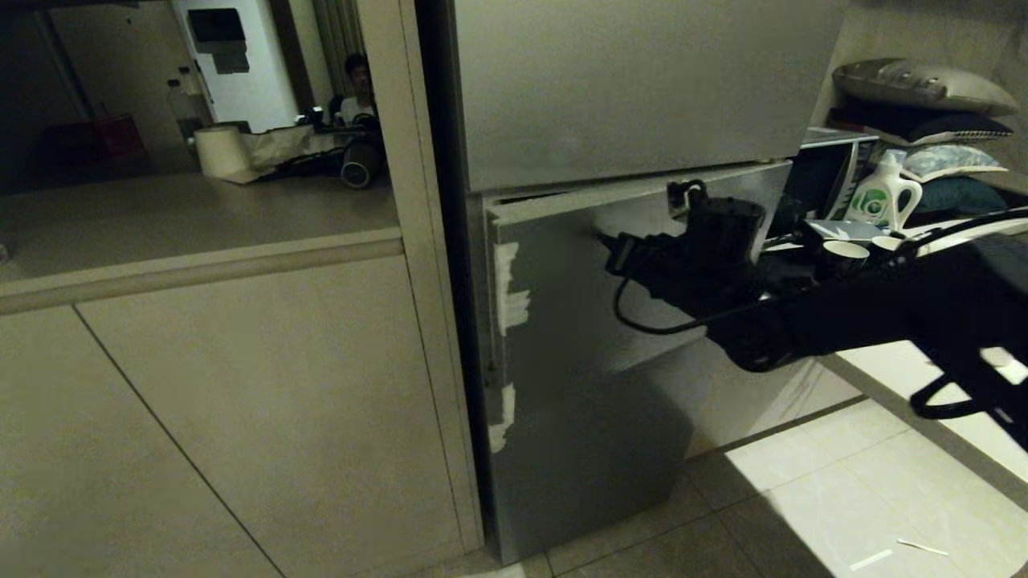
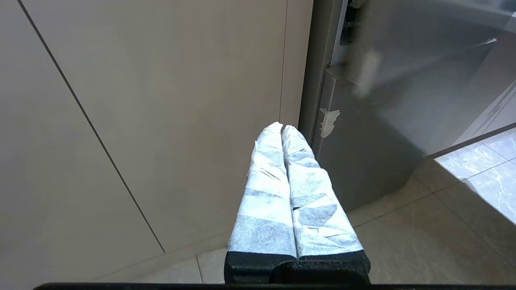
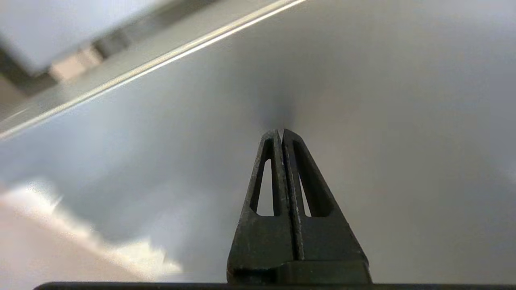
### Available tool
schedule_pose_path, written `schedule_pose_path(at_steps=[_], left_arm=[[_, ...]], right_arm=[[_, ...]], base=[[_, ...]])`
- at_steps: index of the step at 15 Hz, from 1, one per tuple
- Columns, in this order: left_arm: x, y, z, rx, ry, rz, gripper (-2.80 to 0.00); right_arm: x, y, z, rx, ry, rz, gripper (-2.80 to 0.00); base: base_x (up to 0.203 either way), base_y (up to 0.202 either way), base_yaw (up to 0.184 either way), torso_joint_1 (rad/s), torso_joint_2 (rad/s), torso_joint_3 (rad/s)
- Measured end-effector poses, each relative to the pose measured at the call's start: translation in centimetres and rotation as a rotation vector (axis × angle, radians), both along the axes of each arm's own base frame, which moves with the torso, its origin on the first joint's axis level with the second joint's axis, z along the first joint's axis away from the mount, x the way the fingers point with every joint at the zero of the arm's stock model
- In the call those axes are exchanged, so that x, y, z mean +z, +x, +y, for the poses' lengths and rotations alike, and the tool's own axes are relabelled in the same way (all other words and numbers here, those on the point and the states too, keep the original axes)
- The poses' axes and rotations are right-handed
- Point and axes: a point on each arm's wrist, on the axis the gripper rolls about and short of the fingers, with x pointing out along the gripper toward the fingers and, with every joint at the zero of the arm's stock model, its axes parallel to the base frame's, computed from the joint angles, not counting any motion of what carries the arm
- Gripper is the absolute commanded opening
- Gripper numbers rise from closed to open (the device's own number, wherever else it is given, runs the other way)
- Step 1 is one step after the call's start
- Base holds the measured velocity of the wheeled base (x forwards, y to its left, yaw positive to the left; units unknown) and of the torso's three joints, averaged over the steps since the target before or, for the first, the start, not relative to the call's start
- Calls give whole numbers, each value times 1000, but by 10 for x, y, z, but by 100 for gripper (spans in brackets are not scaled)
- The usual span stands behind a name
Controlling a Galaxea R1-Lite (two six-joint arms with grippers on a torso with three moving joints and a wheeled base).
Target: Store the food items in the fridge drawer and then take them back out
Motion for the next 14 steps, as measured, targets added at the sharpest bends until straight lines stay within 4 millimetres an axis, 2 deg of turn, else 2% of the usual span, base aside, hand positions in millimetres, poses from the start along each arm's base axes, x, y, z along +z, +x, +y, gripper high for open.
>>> schedule_pose_path(at_steps=[2, 3, 5, 7, 9, 10, 12, 14], left_arm=[[0, 0, 0, 0, 0, 0, -280], [0, 0, 0, 0, 0, 0, -280], [0, 0, 0, 0, 0, 0, -280], [0, 0, 0, 0, 0, 0, -280], [0, 0, 0, 0, 0, 0, -280], [0, 0, 0, 0, 0, 0, -280], [0, 0, 0, 0, 0, 0, -280], [0, 0, 0, 0, 0, 0, -280]], right_arm=[[-11, 23, 16, -9, 26, -60, -280], [-18, 28, 19, -15, 30, -63, -280], [-27, 29, 21, -39, 28, -45, -280], [-34, 17, 18, -45, 10, -12, -280], [-30, -8, 13, -37, -17, 27, -280], [-21, -25, 8, -33, -35, 33, -280], [9, -71, -8, -32, -82, 11, -280], [47, -127, -34, -75, -121, -42, -280]], base=[[0, 0, 0, 0, 0, 0], [0, 0, 0, 0, 0, 0], [0, 0, 0, 0, 0, 0], [0, 0, 0, 0, 0, 0], [0, 0, 0, 0, 0, 0], [0, 0, 0, 0, 0, 0], [0, 0, 0, 0, 0, 0], [0, 0, 0, 0, 0, 0]])
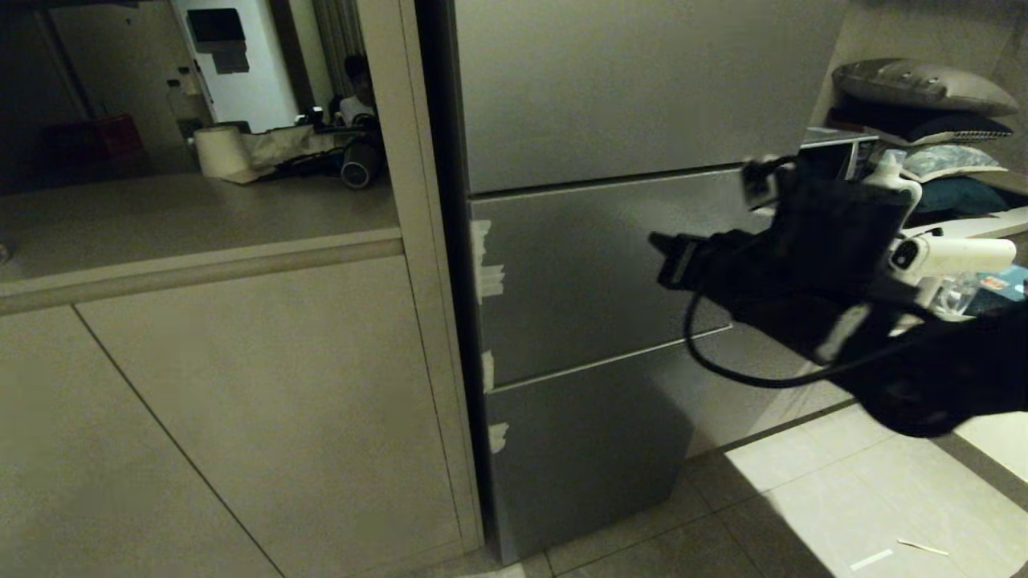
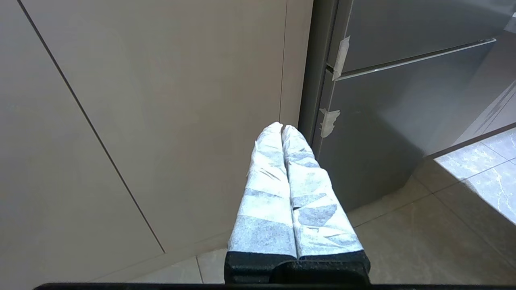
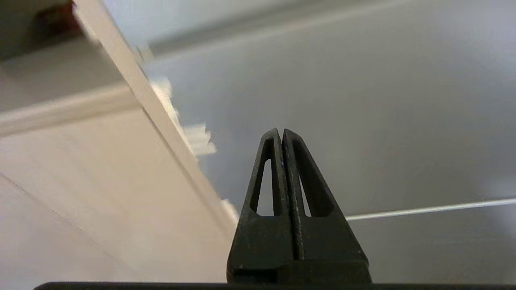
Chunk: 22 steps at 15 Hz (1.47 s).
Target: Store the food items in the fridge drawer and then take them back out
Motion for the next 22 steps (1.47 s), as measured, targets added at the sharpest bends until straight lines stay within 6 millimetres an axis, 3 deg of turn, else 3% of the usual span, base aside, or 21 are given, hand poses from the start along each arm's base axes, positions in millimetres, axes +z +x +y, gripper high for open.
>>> schedule_pose_path(at_steps=[3, 5, 7, 10, 12, 15, 22], left_arm=[[0, 0, 0, 0, 0, 0, -280], [0, 0, 0, 0, 0, 0, -280], [0, 0, 0, 0, 0, 0, -280], [0, 0, 0, 0, 0, 0, -280], [0, 0, 0, 0, 0, 0, -280], [0, 0, 0, 0, 0, 0, -280], [0, 0, 0, 0, 0, 0, -280]], right_arm=[[42, -95, -54, -181, -30, -64, -280], [44, -157, -95, -328, -69, -86, -280], [17, -218, -129, -406, -144, -86, -280], [-67, -278, -143, -402, -261, 22, -280], [-110, -295, -143, -379, -303, 81, -280], [-136, -309, -143, -364, -391, 125, -280], [-146, -331, -143, -386, -386, -56, -280]], base=[[0, 0, 0, 0, 0, 0], [0, 0, 0, 0, 0, 0], [0, 0, 0, 0, 0, 0], [0, 0, 0, 0, 0, 0], [0, 0, 0, 0, 0, 0], [0, 0, 0, 0, 0, 0], [0, 0, 0, 0, 0, 0]])
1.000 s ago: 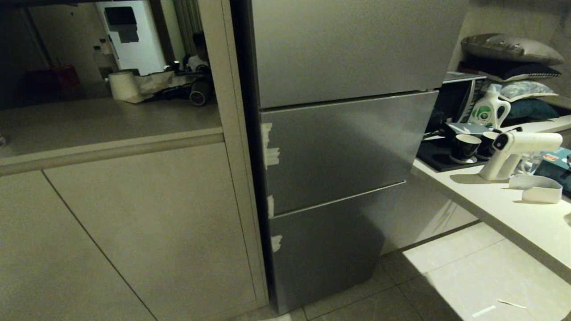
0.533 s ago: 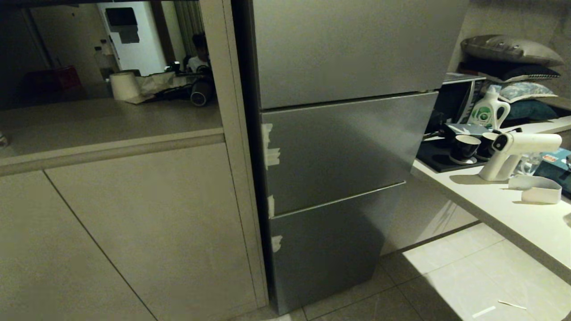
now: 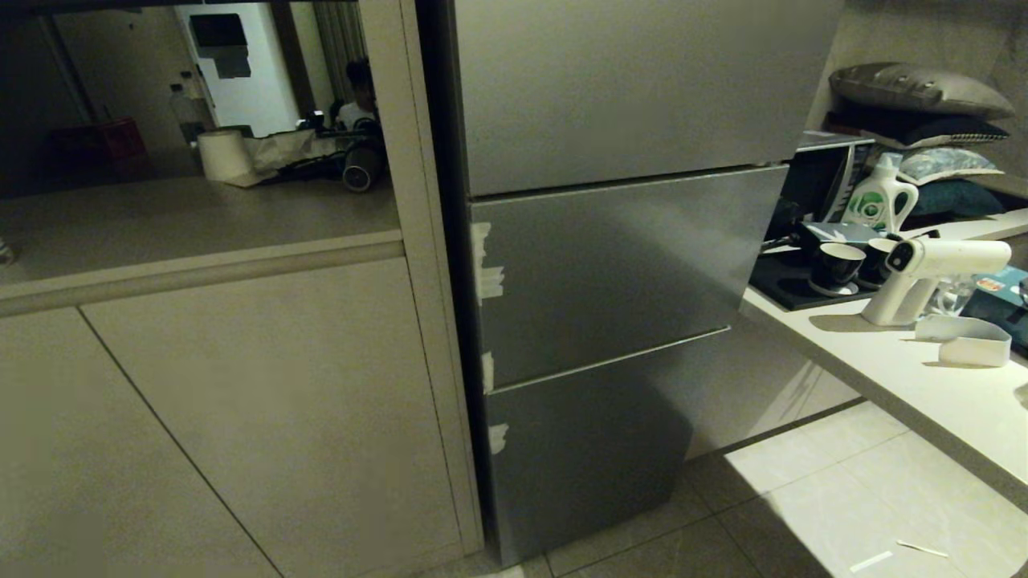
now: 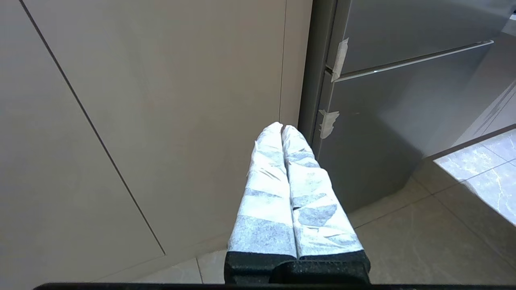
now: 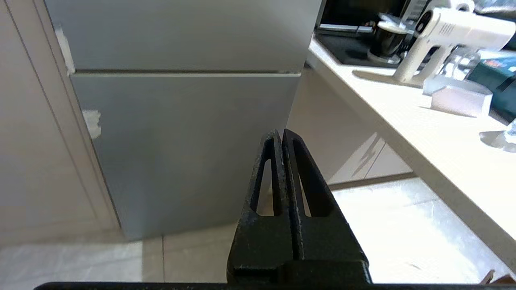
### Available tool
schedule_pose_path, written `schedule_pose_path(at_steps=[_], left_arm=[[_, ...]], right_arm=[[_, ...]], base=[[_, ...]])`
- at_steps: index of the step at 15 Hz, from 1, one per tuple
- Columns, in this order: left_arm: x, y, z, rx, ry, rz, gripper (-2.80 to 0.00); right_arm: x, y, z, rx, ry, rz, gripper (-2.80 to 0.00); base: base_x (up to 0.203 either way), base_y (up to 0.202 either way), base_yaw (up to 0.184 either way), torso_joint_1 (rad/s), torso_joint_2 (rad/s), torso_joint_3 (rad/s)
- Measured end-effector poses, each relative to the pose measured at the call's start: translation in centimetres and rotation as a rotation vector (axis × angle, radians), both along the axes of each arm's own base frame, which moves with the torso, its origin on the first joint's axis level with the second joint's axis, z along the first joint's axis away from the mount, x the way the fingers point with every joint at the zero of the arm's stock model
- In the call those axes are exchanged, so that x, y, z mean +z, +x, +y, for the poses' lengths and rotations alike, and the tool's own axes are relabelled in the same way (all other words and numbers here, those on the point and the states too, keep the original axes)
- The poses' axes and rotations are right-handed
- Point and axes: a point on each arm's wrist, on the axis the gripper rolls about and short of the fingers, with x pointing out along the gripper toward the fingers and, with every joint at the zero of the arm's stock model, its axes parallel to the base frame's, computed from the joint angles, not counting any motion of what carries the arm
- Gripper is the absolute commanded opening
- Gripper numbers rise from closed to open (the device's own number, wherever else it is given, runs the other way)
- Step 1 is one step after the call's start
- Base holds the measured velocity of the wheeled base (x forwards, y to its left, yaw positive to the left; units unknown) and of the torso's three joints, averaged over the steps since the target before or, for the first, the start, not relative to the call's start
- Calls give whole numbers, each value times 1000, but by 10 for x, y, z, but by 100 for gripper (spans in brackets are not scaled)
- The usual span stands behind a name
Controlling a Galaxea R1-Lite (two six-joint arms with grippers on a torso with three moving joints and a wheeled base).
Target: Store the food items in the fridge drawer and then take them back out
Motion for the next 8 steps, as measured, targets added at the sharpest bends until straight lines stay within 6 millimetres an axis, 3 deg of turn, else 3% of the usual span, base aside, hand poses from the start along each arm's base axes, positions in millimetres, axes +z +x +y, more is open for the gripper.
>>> schedule_pose_path(at_steps=[8], left_arm=[[0, 0, 0, 0, 0, 0, -280]], right_arm=[[-1, -2, 0, 0, -5, -23, -280]], base=[[0, 0, 0, 0, 0, 0]])
